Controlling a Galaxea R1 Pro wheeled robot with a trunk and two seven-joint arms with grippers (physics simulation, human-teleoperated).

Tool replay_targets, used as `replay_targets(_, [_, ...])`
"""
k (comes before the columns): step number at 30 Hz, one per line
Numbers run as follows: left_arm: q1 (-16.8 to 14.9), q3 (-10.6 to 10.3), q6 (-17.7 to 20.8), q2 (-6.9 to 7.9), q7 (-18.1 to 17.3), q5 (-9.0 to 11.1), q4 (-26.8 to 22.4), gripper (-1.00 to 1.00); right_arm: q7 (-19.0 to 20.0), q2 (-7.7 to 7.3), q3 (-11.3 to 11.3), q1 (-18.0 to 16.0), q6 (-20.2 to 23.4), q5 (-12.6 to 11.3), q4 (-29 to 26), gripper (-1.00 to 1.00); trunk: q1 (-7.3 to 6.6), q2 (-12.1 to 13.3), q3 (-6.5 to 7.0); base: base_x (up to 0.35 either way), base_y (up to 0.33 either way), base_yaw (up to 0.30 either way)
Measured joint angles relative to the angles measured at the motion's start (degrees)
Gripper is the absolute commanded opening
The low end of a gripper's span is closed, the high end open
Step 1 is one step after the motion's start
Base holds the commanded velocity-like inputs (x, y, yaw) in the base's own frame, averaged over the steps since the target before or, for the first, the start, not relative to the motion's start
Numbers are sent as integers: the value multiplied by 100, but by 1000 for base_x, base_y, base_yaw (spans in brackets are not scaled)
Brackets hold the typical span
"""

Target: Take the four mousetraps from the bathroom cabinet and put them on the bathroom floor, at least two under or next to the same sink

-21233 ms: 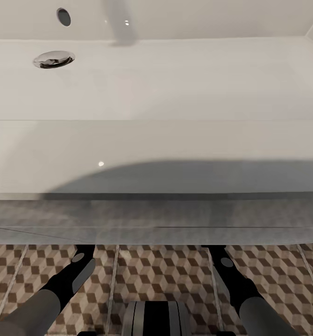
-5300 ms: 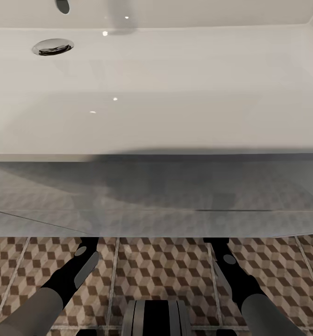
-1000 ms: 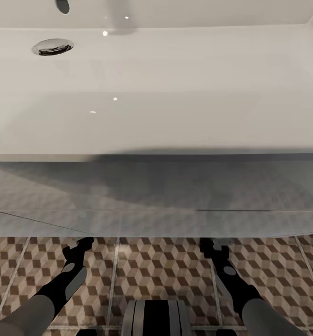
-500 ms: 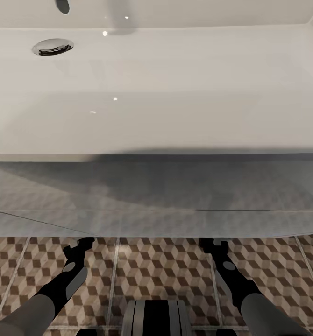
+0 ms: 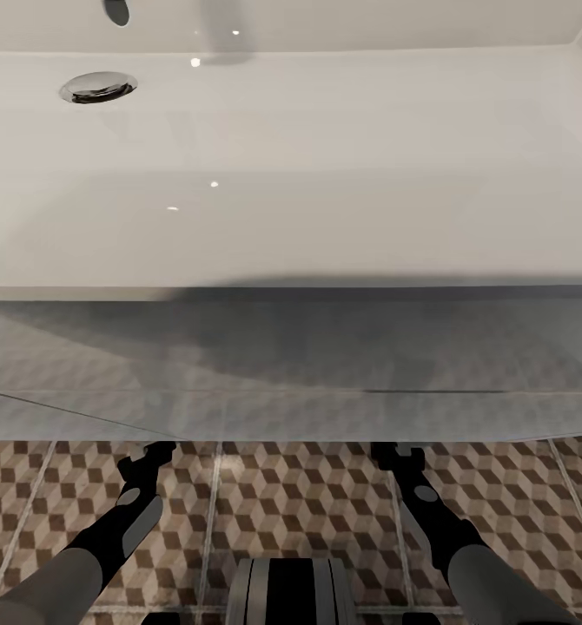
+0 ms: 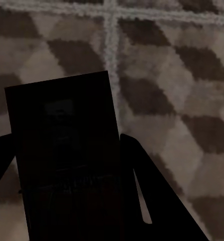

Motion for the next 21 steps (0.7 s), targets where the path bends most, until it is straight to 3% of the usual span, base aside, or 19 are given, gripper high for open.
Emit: replay_targets(21, [-16, 0, 62, 15, -230, 0, -85, -100, 0, 0, 3, -57, 0, 0, -43, -100, 0, 0, 0, 0, 0, 0])
